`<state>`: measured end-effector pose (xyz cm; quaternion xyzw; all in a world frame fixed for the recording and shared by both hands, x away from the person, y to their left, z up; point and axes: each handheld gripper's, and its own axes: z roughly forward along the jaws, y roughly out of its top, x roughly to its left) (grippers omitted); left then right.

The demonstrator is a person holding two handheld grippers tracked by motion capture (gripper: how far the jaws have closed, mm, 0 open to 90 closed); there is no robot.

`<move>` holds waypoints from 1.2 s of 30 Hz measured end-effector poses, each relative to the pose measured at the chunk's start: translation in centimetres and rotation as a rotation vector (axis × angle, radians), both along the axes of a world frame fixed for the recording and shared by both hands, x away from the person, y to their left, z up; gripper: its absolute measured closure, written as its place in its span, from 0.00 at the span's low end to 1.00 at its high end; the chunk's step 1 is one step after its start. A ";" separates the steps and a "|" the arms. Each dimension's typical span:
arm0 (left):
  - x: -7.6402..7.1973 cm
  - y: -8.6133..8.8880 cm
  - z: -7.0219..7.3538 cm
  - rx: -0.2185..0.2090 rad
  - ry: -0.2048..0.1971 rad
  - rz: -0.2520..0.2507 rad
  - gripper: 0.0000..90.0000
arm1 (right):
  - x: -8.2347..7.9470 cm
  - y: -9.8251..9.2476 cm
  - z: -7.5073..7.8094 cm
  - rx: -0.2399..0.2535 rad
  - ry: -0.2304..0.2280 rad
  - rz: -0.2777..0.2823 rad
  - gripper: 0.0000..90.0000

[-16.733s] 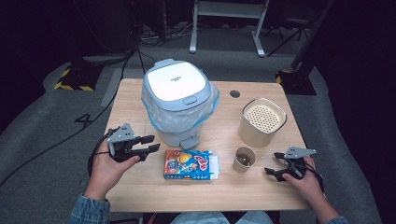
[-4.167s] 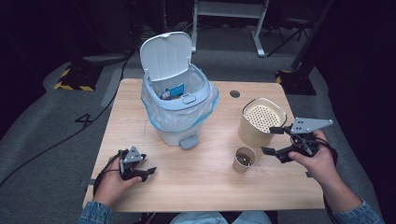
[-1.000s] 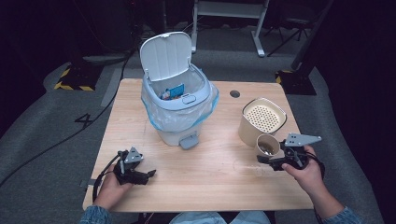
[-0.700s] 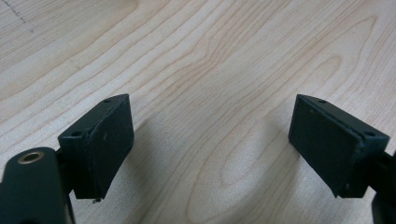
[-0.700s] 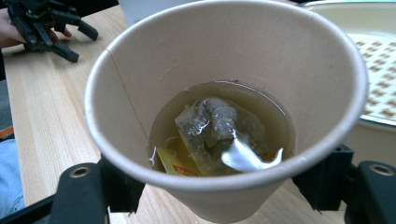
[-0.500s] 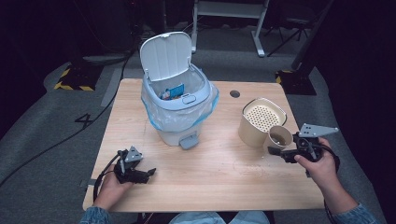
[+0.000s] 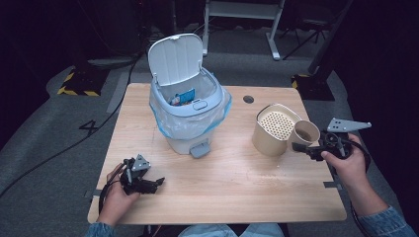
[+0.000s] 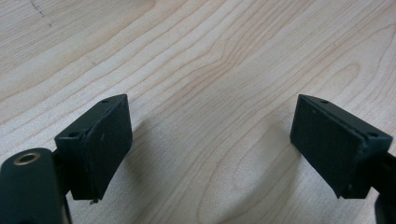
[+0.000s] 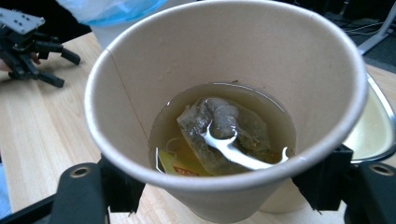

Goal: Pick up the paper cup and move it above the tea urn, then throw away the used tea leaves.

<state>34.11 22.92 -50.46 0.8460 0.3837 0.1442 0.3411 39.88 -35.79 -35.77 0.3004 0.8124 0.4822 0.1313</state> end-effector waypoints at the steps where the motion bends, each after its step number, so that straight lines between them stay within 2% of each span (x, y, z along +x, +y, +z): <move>1: 0.0 0.0 0.0 0.000 0.000 0.000 0.15 | 0.2 -0.1 0.2 0.000 -0.001 -0.003 0.33; 5: 0.0 -0.1 0.0 -0.002 0.002 0.020 0.15 | 1.0 -0.3 0.7 -0.002 -0.009 -0.018 0.33; 23: -0.1 -0.1 0.0 0.004 -0.001 0.017 0.14 | 6.5 -0.3 1.4 -0.027 -0.008 -0.074 0.32; 36: -0.1 -0.1 0.0 0.001 0.000 0.019 0.14 | 9.7 0.2 0.8 -0.098 -0.009 -0.101 0.32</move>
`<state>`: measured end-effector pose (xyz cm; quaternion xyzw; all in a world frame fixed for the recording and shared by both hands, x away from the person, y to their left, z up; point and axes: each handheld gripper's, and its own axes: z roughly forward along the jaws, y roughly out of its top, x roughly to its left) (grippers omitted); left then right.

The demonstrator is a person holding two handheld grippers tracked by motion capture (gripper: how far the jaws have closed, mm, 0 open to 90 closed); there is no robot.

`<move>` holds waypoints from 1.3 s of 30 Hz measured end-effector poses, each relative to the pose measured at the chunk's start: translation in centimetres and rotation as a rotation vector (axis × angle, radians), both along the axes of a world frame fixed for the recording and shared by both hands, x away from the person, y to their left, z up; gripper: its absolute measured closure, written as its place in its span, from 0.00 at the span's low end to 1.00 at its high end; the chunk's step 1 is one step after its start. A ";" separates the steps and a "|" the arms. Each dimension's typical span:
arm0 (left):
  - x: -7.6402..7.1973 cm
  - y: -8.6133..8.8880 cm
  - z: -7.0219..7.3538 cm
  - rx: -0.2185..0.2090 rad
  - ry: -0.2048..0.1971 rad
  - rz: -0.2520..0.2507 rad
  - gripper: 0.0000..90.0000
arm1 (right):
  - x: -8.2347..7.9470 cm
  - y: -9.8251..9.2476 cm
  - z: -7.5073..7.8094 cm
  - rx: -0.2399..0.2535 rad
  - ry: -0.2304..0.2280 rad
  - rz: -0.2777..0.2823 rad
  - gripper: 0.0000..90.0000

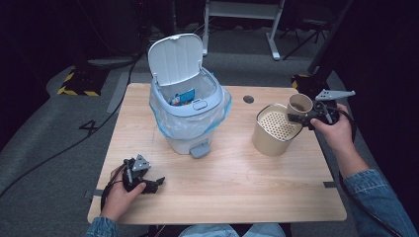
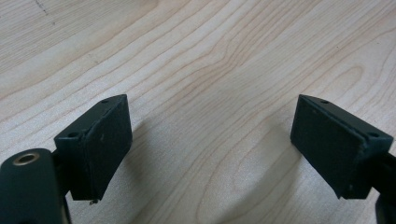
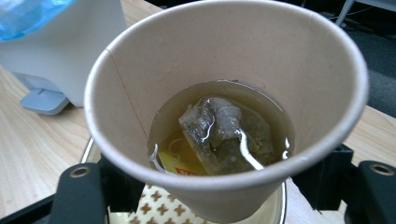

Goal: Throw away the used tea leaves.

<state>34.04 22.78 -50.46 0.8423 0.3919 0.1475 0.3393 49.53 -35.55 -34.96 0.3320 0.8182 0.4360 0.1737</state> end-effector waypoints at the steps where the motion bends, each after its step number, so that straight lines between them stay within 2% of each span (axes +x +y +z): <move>1: 0.0 0.0 0.0 0.003 -0.002 -0.002 0.14 | 0.2 0.0 -0.1 -0.004 0.000 -0.001 0.32; 3: 0.0 0.0 0.0 0.004 -0.001 -0.003 0.14 | 0.5 0.1 -0.2 -0.013 0.000 -0.002 0.32; 8: 0.0 0.0 0.0 0.001 0.000 0.000 0.14 | 1.0 0.2 -0.6 -0.073 -0.019 0.002 0.33; 14: 0.0 0.0 0.0 0.003 -0.002 -0.002 0.14 | 1.2 0.3 -0.4 -0.161 -0.097 0.026 0.33; 19: 0.0 0.0 0.0 0.000 0.000 0.000 0.14 | 1.1 0.4 -0.2 -0.273 -0.193 0.065 0.33; 23: 0.0 0.0 0.0 0.000 0.000 0.000 0.14 | 1.0 0.6 -0.2 -0.386 -0.263 0.103 0.33; 25: 0.0 0.0 0.0 0.000 0.000 0.000 0.14 | 1.0 0.7 -0.2 -0.422 -0.291 0.115 0.33; 28: 0.0 0.0 0.0 0.000 0.000 0.000 0.14 | 0.8 1.0 0.0 -0.514 -0.351 0.135 0.33; 32: 0.0 0.0 0.0 0.000 0.000 0.000 0.14 | 0.4 1.4 0.0 -0.584 -0.402 0.139 0.34; 35: 0.0 0.0 0.0 0.000 0.000 0.000 0.14 | 0.2 1.6 0.1 -0.670 -0.461 0.147 0.34; 39: 0.0 0.0 0.0 0.000 0.000 0.000 0.14 | 0.1 2.0 0.1 -0.779 -0.530 0.184 0.34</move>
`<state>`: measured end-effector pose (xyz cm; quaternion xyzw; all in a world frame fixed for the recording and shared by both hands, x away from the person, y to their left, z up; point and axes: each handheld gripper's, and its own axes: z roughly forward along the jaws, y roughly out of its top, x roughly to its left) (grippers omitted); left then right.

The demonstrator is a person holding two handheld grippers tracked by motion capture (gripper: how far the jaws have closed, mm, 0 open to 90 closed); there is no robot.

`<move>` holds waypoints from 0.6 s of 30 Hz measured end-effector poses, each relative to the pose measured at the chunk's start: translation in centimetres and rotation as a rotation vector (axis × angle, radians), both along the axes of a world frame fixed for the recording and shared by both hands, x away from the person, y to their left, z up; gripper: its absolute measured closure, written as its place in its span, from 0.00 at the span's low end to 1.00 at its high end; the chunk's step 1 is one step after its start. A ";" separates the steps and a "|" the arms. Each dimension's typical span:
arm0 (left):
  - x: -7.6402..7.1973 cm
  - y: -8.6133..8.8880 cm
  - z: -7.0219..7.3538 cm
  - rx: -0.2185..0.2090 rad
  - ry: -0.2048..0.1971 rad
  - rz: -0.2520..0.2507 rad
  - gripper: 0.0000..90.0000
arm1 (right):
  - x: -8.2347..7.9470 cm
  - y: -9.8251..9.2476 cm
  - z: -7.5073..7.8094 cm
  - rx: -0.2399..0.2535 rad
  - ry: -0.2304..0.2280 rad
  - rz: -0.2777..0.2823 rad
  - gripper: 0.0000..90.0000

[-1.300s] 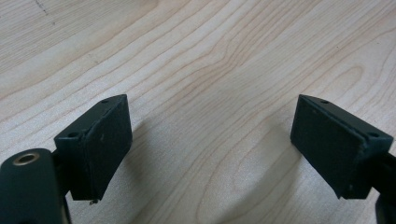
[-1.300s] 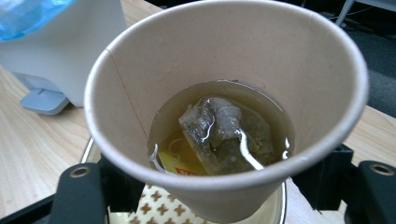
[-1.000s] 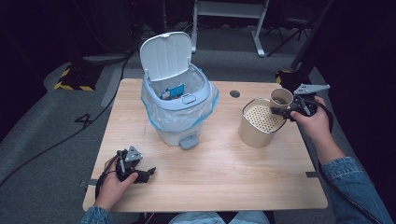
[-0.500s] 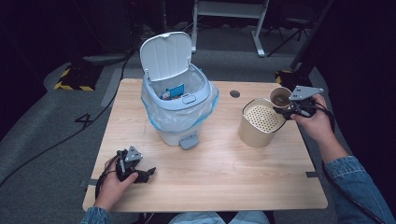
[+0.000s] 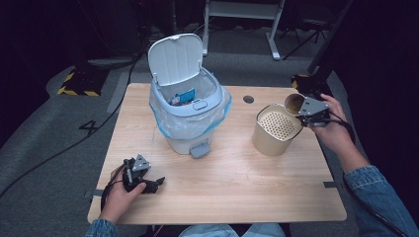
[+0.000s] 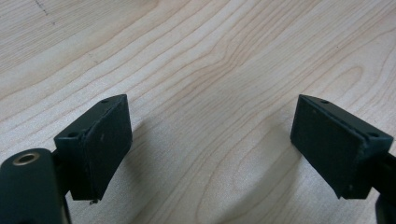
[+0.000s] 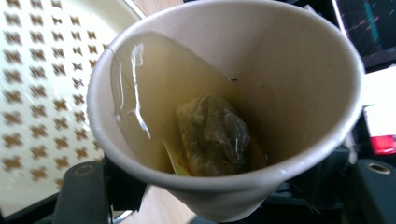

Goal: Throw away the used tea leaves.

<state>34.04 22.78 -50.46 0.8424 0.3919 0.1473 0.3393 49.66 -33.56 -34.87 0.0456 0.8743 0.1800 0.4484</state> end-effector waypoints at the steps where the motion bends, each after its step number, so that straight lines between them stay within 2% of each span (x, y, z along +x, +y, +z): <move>1: 0.0 0.0 0.0 0.000 0.000 0.000 0.14 | -0.1 0.1 0.0 -0.035 -0.013 0.006 0.34; 5: 0.0 0.0 0.0 0.000 0.000 0.000 0.14 | -0.2 0.6 -0.4 -0.128 -0.071 0.018 0.34; 8: 0.0 0.0 0.0 0.000 0.000 0.000 0.14 | -0.3 1.0 -0.6 -0.246 -0.130 0.037 0.34; 13: 0.0 0.0 0.0 0.000 0.000 0.000 0.14 | -0.6 1.6 -0.8 -0.361 -0.201 0.041 0.34; 14: 0.0 0.0 0.0 0.003 -0.002 -0.002 0.14 | -0.7 1.8 -0.8 -0.414 -0.234 0.041 0.34; 15: 0.0 0.0 0.0 0.000 0.000 0.000 0.14 | -0.8 1.9 -0.8 -0.440 -0.255 0.040 0.34; 17: 0.0 0.0 0.0 0.000 0.000 0.000 0.14 | -1.1 2.4 -0.9 -0.547 -0.324 0.051 0.34; 18: 0.0 0.0 0.0 0.001 0.000 -0.001 0.14 | -1.2 2.6 -1.0 -0.583 -0.348 0.055 0.34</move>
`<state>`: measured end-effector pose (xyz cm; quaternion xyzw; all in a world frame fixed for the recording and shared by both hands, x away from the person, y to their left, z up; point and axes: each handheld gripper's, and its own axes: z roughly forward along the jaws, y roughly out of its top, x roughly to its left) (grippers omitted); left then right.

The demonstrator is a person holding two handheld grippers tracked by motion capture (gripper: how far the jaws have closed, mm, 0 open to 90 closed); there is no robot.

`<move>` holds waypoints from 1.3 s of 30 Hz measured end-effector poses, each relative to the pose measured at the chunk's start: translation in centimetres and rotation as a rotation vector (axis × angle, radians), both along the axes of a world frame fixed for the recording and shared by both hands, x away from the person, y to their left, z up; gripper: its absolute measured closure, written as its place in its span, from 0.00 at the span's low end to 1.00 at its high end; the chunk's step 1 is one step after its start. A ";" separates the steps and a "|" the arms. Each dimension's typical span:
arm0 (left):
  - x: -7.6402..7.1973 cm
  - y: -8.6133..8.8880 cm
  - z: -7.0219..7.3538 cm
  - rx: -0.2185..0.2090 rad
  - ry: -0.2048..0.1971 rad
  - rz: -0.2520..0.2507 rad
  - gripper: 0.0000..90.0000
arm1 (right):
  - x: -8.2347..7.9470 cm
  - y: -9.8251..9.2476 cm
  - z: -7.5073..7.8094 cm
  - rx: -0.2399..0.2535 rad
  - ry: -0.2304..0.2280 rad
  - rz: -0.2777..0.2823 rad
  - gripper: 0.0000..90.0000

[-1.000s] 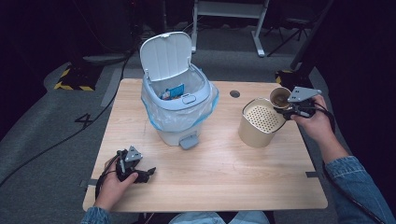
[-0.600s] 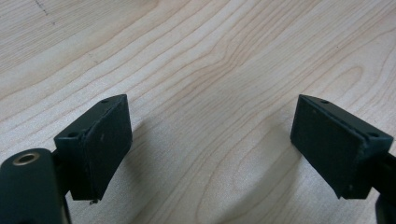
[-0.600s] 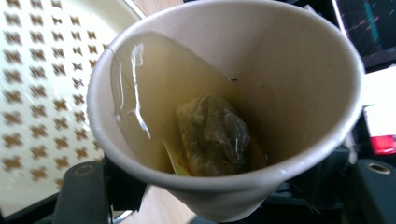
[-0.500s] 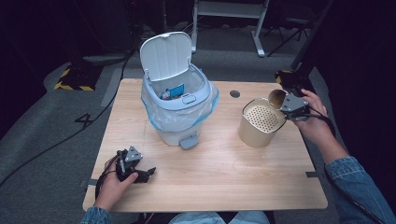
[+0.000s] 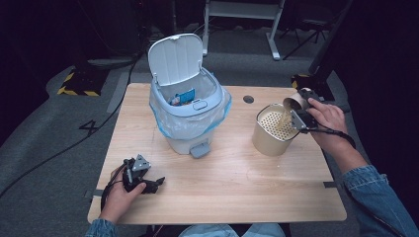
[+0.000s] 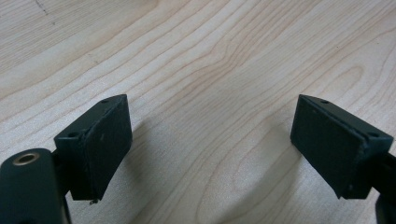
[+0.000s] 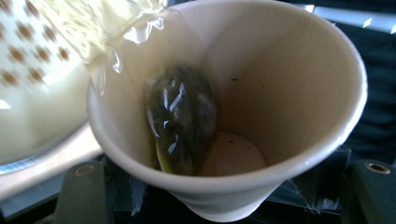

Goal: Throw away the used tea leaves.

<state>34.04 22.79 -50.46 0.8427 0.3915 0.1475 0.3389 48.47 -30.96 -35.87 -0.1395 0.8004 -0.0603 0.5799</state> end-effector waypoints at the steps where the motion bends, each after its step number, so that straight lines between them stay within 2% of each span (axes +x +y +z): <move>1: 0.0 0.0 0.0 -0.001 0.000 0.000 0.14 | -0.1 0.2 0.0 -0.044 -0.023 0.006 0.34; 3: 0.0 0.0 0.0 0.001 -0.002 -0.001 0.14 | -0.3 0.6 -0.3 -0.125 -0.074 0.021 0.34; 4: 0.0 0.0 0.0 0.002 -0.002 -0.001 0.14 | -0.4 0.8 -0.3 -0.151 -0.082 0.022 0.34; 9: 0.0 0.0 0.0 0.001 -0.002 -0.001 0.14 | -0.9 1.7 -0.8 -0.318 -0.182 0.065 0.34; 12: 0.0 0.0 0.0 0.002 -0.002 -0.001 0.14 | -1.0 1.9 -0.8 -0.351 -0.215 0.078 0.34; 16: 0.0 0.0 0.0 -0.001 0.000 0.001 0.14 | -1.4 2.1 -0.9 -0.439 -0.276 0.089 0.34; 18: 0.0 0.0 0.0 -0.001 0.000 0.001 0.14 | -1.5 2.2 -1.0 -0.465 -0.285 0.091 0.34; 20: 0.0 0.0 0.0 0.002 -0.002 -0.001 0.14 | -1.7 2.4 -1.2 -0.545 -0.329 0.099 0.34; 21: 0.0 0.0 0.0 0.002 -0.002 -0.001 0.14 | -1.8 2.6 -1.4 -0.582 -0.335 0.106 0.34; 24: 0.0 0.0 0.0 0.000 0.000 0.001 0.14 | -1.9 2.9 -1.8 -0.655 -0.363 0.122 0.34; 27: 0.0 0.0 0.0 0.002 -0.002 -0.001 0.14 | -2.0 3.0 -1.9 -0.674 -0.379 0.126 0.34; 29: 0.0 0.0 0.0 0.002 -0.002 -0.001 0.14 | -2.2 3.2 -2.1 -0.709 -0.411 0.138 0.34; 30: 0.0 0.0 0.0 0.002 -0.002 -0.001 0.14 | -2.4 3.4 -2.1 -0.712 -0.416 0.146 0.34; 33: 0.0 0.0 0.0 -0.001 -0.001 0.001 0.14 | -2.4 3.6 -2.1 -0.709 -0.415 0.152 0.34; 39: 0.0 0.0 0.0 0.004 -0.002 -0.002 0.14 | -2.3 3.7 -1.9 -0.669 -0.399 0.146 0.34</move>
